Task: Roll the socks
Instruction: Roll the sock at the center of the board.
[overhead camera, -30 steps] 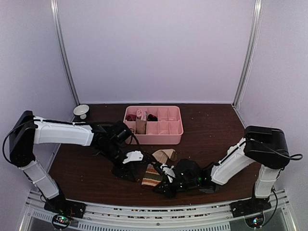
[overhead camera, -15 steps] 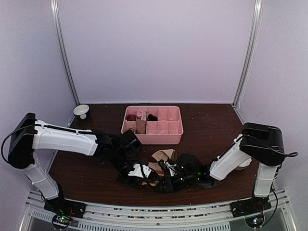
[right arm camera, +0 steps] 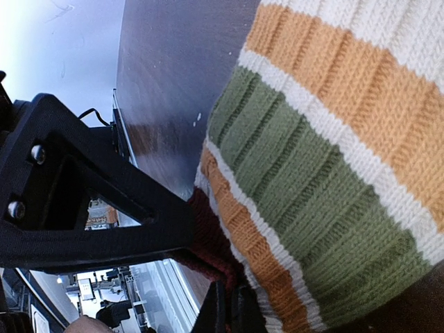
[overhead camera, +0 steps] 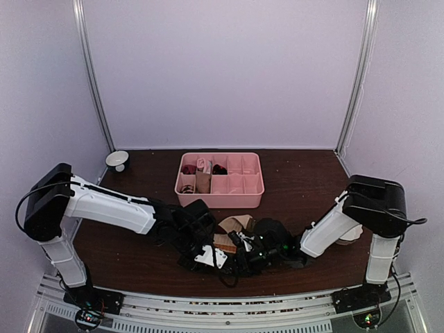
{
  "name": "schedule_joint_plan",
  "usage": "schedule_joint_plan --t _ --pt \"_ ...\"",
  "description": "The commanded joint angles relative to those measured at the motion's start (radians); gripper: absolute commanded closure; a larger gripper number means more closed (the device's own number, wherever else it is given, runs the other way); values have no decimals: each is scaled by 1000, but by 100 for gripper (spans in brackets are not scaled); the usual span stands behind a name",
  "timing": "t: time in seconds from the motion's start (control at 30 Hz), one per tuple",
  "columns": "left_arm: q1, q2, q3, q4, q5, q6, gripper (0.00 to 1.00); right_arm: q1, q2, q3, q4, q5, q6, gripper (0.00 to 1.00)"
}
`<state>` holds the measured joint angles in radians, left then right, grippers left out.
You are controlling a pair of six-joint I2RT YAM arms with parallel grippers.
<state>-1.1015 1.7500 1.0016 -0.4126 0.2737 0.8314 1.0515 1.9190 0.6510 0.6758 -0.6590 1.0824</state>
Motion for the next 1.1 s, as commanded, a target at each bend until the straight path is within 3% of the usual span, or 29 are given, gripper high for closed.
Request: schedule_joint_plan --t 0.0,0.13,0.33,0.57,0.7,1.07 --pt "-13 -8 -31 98 -49 17 69 -16 41 -12 -67 1 32 100" --pt "-31 -65 -80 153 -85 30 67 -22 46 -24 -54 -3 39 100" --pt "-44 -109 -40 46 -42 11 61 -27 54 -33 -38 -11 48 100" --pt "-99 -77 -51 28 -33 23 64 -34 54 -33 -38 -15 50 100" --pt "-89 -20 -54 61 -107 30 67 -33 54 -45 -15 -13 59 100" --pt "-46 0 -22 58 -104 -1 68 -34 70 -84 80 -21 96 100"
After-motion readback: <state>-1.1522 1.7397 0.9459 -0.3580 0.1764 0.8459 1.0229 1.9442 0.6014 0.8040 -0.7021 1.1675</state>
